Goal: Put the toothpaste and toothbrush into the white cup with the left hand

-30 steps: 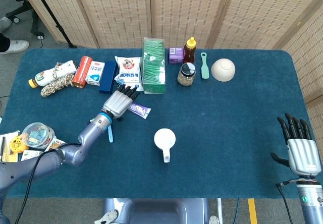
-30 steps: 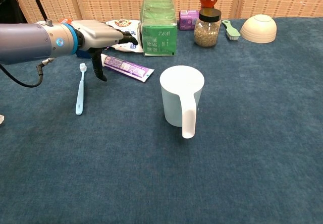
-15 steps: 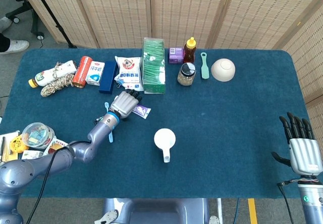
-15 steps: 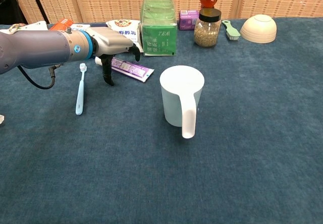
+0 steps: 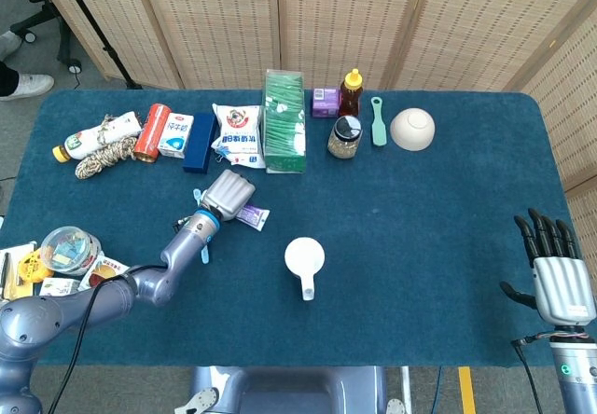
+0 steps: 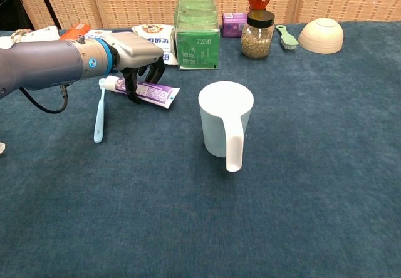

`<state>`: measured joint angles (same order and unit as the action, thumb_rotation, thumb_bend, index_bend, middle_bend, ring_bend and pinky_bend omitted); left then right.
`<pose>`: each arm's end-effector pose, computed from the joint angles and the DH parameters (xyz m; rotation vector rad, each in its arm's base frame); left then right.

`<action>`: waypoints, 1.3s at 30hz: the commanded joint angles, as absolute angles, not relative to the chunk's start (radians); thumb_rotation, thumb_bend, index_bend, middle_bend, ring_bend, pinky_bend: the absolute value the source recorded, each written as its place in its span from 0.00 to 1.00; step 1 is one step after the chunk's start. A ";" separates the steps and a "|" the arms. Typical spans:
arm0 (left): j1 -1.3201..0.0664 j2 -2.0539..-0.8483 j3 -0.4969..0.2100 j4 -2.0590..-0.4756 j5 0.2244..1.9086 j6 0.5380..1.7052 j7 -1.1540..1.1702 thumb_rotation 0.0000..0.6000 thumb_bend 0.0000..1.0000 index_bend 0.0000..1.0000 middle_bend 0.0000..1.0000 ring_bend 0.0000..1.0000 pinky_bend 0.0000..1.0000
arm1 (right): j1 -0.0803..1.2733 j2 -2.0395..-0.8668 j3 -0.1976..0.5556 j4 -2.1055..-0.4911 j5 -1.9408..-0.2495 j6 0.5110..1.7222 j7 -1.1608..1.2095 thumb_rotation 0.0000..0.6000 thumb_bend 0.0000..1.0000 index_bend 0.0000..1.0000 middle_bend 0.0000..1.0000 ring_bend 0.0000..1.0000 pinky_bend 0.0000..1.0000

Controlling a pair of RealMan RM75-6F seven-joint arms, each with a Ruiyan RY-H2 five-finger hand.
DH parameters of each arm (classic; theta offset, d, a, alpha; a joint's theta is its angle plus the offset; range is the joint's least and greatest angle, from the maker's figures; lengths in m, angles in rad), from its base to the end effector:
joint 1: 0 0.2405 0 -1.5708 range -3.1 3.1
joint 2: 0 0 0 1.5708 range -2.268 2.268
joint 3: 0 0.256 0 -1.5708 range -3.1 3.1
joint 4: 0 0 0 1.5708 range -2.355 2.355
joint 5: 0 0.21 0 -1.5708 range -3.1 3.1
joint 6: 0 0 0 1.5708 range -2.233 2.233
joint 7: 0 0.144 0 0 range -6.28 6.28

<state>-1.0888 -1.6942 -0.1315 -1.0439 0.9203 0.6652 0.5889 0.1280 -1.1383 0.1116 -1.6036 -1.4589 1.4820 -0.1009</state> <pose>-0.1088 0.4305 -0.0558 -2.0873 -0.5307 -0.5480 -0.3027 -0.2068 0.1645 1.3653 -0.7879 0.8920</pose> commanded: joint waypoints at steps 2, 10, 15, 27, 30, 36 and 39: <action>-1.078 -1.660 -0.135 -1.090 0.929 0.680 0.570 1.00 0.29 0.57 0.50 0.43 0.54 | 0.128 -1.138 0.112 -1.605 -1.459 1.482 -0.101 1.00 0.00 0.00 0.00 0.00 0.00; -1.058 -1.538 -0.165 -1.259 0.949 0.729 0.525 1.00 0.30 0.57 0.50 0.43 0.54 | 0.128 -1.138 0.110 -1.607 -1.459 1.477 -0.104 1.00 0.00 0.00 0.00 0.00 0.00; -1.022 -1.445 -0.198 -1.392 1.028 0.781 0.413 1.00 0.30 0.57 0.50 0.43 0.54 | 0.128 -1.138 0.111 -1.609 -1.457 1.476 -0.105 1.00 0.00 0.00 0.00 0.00 0.00; -0.892 -1.306 -0.249 -1.605 1.368 0.907 -0.240 1.00 0.30 0.57 0.50 0.43 0.54 | 0.132 -1.144 0.107 -1.612 -1.460 1.468 -0.123 1.00 0.00 0.00 0.00 0.00 0.00; -0.875 -1.302 -0.243 -1.617 1.434 0.945 -0.373 1.00 0.29 0.57 0.50 0.42 0.54 | 0.133 -1.145 0.107 -1.613 -1.460 1.466 -0.125 1.00 0.00 0.00 0.00 0.00 0.00; -0.862 -1.312 -0.207 -1.633 1.538 0.994 -0.586 1.00 0.29 0.56 0.50 0.42 0.54 | 0.133 -1.148 0.107 -1.613 -1.456 1.464 -0.140 1.00 0.00 0.00 0.00 0.00 0.00; -0.864 -1.332 -0.195 -1.627 1.553 1.001 -0.629 1.00 0.29 0.56 0.50 0.42 0.53 | 0.133 -1.148 0.106 -1.615 -1.457 1.463 -0.140 1.00 0.00 0.00 0.00 0.00 0.00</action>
